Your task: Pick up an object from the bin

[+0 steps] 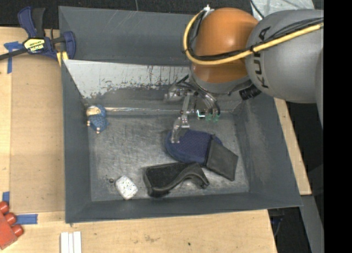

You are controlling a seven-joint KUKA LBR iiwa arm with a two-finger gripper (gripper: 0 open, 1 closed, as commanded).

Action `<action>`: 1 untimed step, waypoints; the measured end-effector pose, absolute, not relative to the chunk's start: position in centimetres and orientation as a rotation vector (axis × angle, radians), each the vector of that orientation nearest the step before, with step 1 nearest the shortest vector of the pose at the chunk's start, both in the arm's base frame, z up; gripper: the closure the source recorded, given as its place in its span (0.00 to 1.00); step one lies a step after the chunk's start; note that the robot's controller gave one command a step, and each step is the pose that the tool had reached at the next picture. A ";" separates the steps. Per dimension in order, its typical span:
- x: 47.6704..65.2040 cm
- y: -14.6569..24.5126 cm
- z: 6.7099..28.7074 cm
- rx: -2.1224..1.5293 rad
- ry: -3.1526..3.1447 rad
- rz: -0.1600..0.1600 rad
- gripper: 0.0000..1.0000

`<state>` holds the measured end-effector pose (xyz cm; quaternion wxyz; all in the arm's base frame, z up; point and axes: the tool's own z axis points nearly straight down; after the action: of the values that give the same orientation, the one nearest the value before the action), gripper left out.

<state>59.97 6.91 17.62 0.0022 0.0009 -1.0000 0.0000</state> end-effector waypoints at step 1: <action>58.6 1.0 7.9 0.023 -3.143 -0.008 0.00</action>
Offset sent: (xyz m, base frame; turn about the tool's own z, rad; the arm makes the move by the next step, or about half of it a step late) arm -0.0146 -0.0593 -0.0972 -0.0187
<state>58.61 0.96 7.92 -0.0006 0.0073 -1.0000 -0.0025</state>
